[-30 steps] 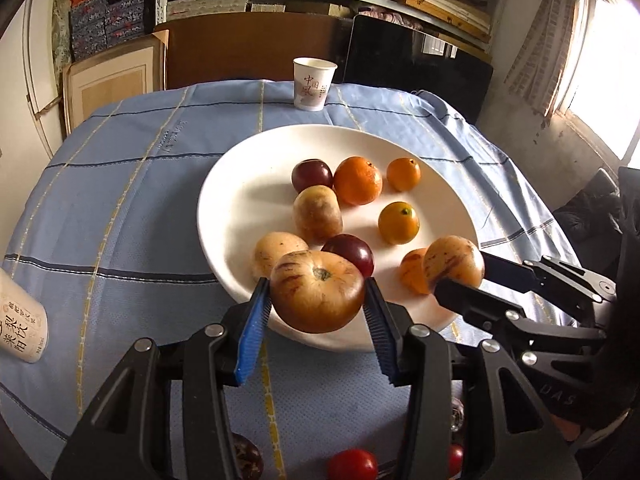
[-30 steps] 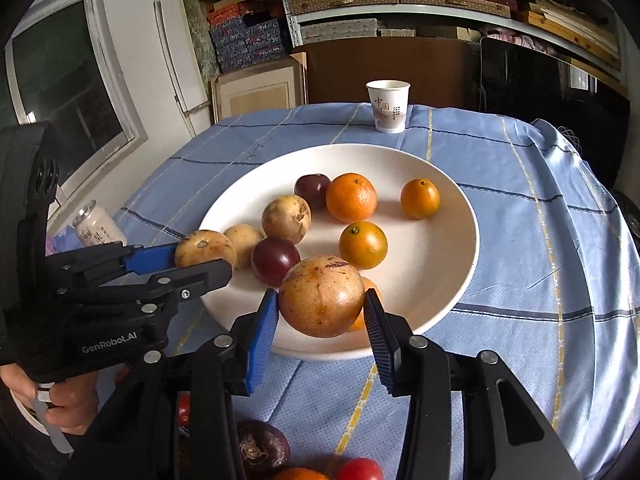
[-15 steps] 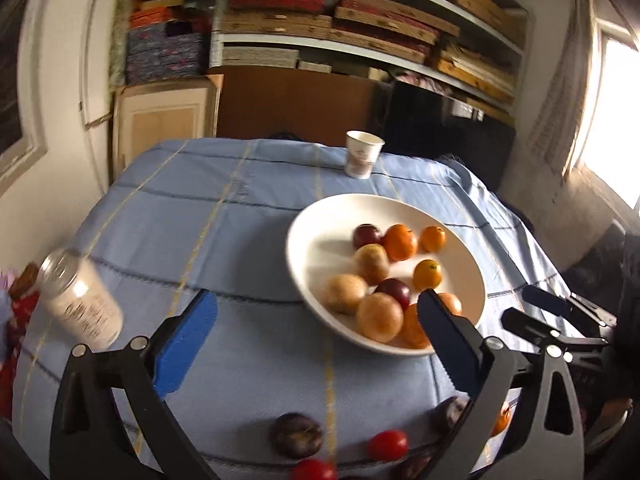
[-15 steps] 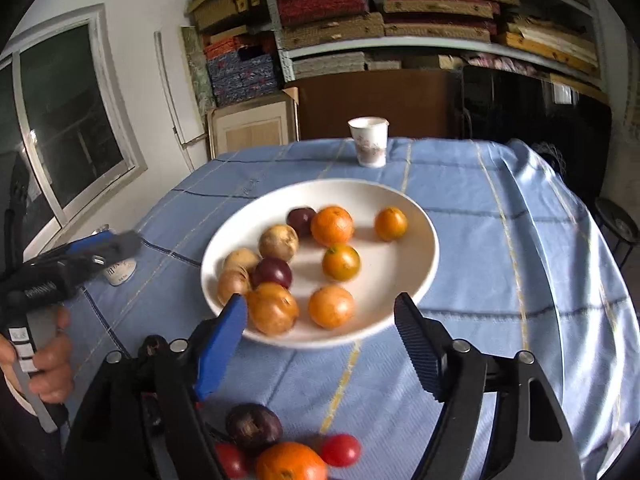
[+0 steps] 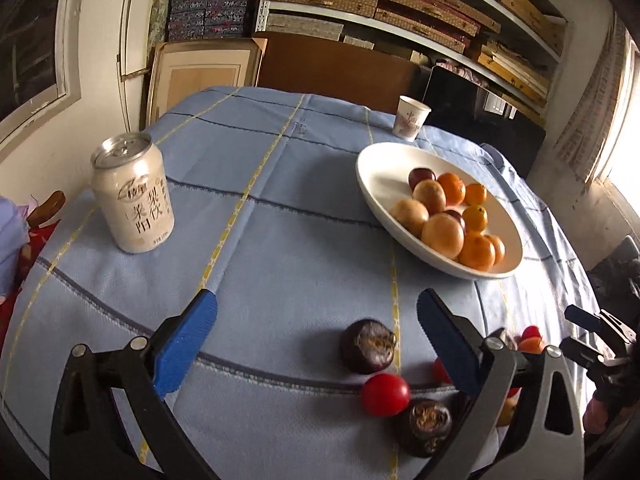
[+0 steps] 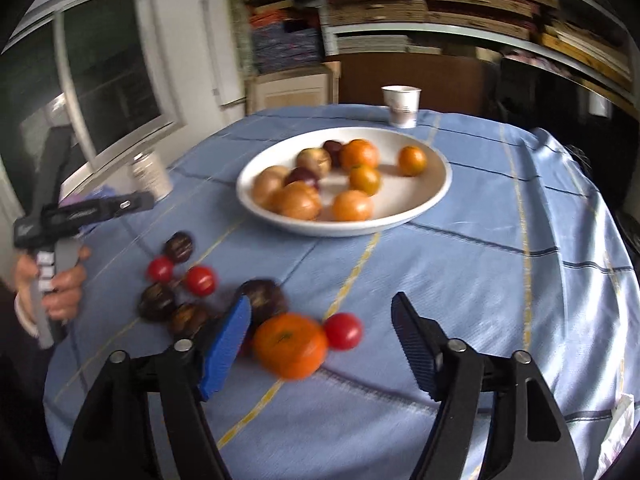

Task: Organize fruits
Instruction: 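Grasp an orange with the right tool while the left tool grasps a dark brown fruit, then carry the orange and brown fruit onto the white plate and open both tools, then lower the open right tool around a red tomato while the left tool approaches another red tomato, then close the right tool on its red tomato while the left tool grasps another red tomato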

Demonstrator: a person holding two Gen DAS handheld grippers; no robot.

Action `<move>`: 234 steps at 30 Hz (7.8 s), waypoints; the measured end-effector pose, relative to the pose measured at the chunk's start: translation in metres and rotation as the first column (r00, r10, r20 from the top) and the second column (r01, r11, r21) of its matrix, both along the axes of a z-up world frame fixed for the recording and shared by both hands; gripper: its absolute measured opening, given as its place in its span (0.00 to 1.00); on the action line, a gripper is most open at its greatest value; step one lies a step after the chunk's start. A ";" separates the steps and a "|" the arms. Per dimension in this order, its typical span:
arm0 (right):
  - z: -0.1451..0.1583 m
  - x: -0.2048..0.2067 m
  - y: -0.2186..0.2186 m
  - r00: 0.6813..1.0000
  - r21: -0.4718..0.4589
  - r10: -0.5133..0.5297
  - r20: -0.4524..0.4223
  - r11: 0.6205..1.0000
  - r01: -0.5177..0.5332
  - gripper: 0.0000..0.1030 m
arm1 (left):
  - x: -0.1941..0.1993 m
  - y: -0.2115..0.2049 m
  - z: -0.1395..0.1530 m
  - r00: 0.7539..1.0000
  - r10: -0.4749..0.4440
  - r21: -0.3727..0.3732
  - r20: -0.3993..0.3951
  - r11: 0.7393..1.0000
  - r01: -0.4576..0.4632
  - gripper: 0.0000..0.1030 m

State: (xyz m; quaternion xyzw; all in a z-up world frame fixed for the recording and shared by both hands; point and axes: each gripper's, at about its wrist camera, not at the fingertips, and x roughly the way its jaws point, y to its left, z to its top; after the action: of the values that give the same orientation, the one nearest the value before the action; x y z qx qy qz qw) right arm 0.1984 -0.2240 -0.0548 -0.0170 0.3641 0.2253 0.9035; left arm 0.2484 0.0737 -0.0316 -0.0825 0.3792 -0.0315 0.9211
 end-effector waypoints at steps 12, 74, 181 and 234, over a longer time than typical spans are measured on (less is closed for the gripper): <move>-0.017 -0.012 0.015 0.995 -0.050 0.068 -0.074 0.996 -0.072 0.46 | -0.009 -0.006 -0.007 1.000 -0.013 0.026 -0.011 1.000 0.013 0.96; -0.025 -0.010 0.021 0.988 -0.016 0.076 -0.134 0.997 -0.079 0.44 | -0.041 -0.069 -0.040 0.929 -0.334 -0.026 -0.161 0.942 0.334 0.64; -0.032 0.018 0.006 0.981 -0.118 -0.144 -0.129 0.985 0.129 0.44 | -0.045 -0.050 -0.008 0.990 -0.139 0.117 0.016 0.984 0.136 0.96; -0.035 0.020 0.000 0.973 -0.061 -0.152 -0.172 0.988 0.143 0.26 | -0.022 -0.053 -0.043 0.968 -0.192 0.016 -0.159 0.980 0.197 0.31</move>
State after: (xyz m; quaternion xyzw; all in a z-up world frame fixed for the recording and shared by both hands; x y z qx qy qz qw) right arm 0.2179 -0.2242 -0.0901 0.0085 0.4482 0.1494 0.8813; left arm 0.2261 0.0208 -0.0741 -0.0327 0.4569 -0.1093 0.8822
